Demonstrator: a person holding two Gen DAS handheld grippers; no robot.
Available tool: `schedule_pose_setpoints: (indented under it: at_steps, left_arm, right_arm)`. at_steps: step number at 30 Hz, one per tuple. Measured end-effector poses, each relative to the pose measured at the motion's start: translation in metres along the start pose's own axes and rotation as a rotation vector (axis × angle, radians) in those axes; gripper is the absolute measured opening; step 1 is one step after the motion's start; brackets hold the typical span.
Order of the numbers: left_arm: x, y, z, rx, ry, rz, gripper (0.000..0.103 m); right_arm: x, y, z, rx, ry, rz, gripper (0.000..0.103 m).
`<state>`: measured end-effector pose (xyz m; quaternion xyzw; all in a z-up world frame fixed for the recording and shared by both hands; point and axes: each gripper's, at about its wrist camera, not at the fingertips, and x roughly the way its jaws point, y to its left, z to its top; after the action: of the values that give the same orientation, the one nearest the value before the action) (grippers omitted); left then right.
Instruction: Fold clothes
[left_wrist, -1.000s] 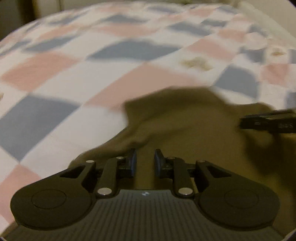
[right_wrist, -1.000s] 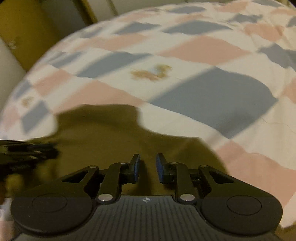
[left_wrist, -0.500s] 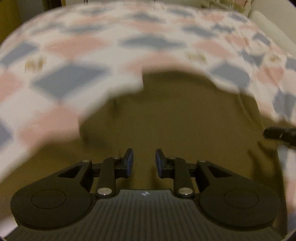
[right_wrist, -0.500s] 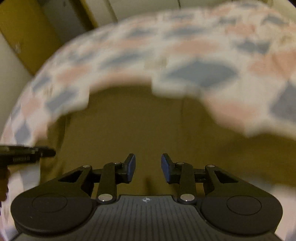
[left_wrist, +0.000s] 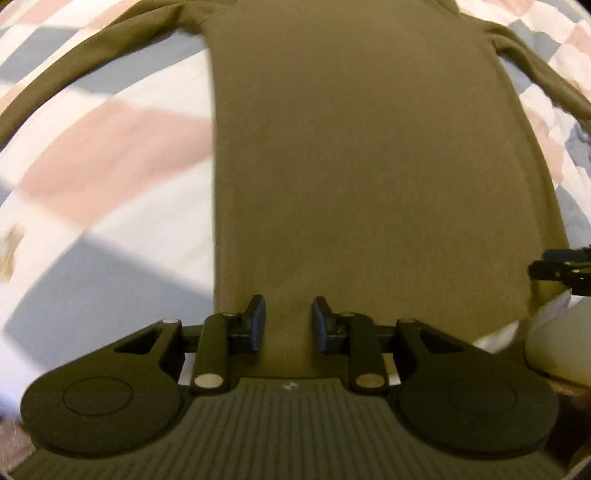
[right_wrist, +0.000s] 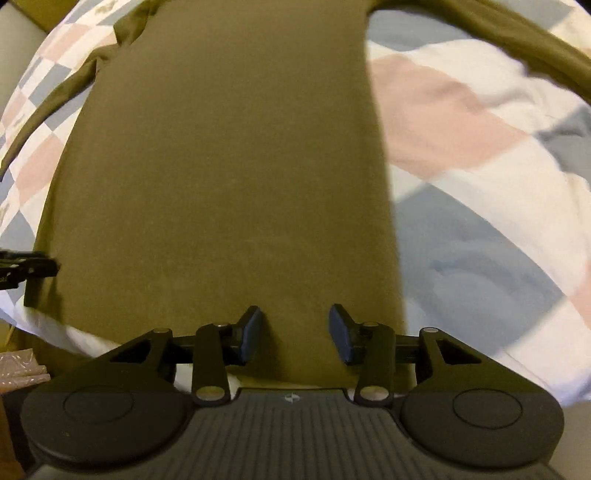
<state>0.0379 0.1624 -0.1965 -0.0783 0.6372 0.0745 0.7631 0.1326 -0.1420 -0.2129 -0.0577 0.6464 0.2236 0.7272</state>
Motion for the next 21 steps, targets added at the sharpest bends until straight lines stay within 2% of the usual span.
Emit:
schedule_pose_setpoints:
  at_steps: [3, 7, 11, 15, 21]
  left_arm:
    - [-0.034, -0.008, 0.004, -0.066, -0.053, 0.065, 0.024]
    - [-0.087, -0.032, 0.020, -0.104, -0.178, 0.101, 0.034]
    - [-0.136, -0.056, 0.028, -0.129, -0.272, 0.106, 0.034]
    - [-0.180, -0.071, 0.025, -0.125, -0.361, 0.097, 0.039]
    - [-0.210, -0.088, 0.012, -0.126, -0.417, 0.125, 0.040]
  right_arm:
    - [-0.039, -0.010, 0.010, 0.043, -0.108, 0.001, 0.045]
    - [-0.108, -0.014, 0.027, 0.055, -0.305, 0.031, 0.057]
    - [-0.160, -0.013, 0.026, 0.054, -0.430, 0.060, 0.065]
    - [-0.191, -0.008, 0.016, 0.062, -0.502, 0.075, 0.066]
    - [-0.209, -0.010, -0.001, 0.041, -0.513, 0.081, 0.071]
